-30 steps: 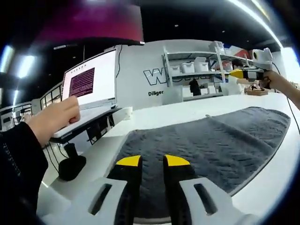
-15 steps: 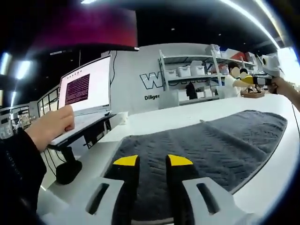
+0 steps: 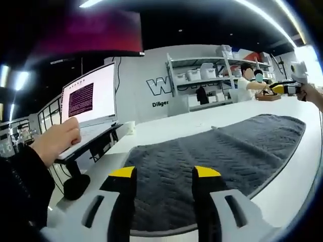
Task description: Open the folded towel by lifting each exposed corner and separating the folded layers until the towel lies flat within the target outline without major curled edges
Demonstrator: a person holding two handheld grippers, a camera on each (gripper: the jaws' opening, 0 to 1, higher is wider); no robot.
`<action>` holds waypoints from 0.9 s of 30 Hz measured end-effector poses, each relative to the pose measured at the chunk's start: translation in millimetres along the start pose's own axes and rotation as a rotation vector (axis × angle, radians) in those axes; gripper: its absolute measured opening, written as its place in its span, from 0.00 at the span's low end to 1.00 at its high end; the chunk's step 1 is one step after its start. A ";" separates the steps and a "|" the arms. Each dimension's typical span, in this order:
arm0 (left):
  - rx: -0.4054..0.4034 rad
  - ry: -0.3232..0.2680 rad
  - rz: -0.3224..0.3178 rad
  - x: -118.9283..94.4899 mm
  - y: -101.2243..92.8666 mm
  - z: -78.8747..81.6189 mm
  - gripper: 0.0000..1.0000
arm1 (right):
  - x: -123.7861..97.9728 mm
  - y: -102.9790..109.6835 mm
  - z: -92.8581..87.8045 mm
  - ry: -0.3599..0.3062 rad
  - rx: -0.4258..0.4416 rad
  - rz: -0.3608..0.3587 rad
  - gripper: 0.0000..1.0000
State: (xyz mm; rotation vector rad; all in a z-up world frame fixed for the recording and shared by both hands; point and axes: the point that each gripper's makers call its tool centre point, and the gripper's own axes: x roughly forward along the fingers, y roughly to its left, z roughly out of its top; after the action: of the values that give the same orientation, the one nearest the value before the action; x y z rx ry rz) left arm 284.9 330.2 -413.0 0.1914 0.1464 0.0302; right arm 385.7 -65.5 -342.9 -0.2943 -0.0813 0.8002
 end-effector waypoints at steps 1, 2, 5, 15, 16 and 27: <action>-0.002 0.002 -0.005 -0.6 -1.5 -0.6 0.47 | -5.4 -0.7 -3.6 0.008 0.014 -0.007 0.24; -0.003 0.005 -0.015 -0.8 -3.5 -1.2 0.48 | -9.3 -0.7 -6.2 0.015 0.018 -0.009 0.26; -0.003 0.011 -0.035 -2.1 -8.2 -2.1 0.53 | -23.9 -1.6 -13.9 0.033 0.045 -0.016 0.31; 0.014 0.002 -0.053 -7.0 -12.6 6.0 0.76 | -60.9 2.1 -28.8 0.057 0.120 -0.041 0.54; 0.014 0.000 -0.054 -7.4 -13.4 7.1 0.77 | -64.3 4.1 -30.8 0.062 0.130 -0.043 0.55; 0.029 -0.021 -0.083 -16.5 -17.2 16.9 0.85 | -92.8 21.4 -51.6 0.136 0.129 -0.045 0.71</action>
State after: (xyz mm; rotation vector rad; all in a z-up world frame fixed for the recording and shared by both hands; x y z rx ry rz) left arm 271.3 309.4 -397.6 0.2140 0.1335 -0.0565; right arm 315.6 -129.9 -394.8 -0.2232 0.0905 0.7350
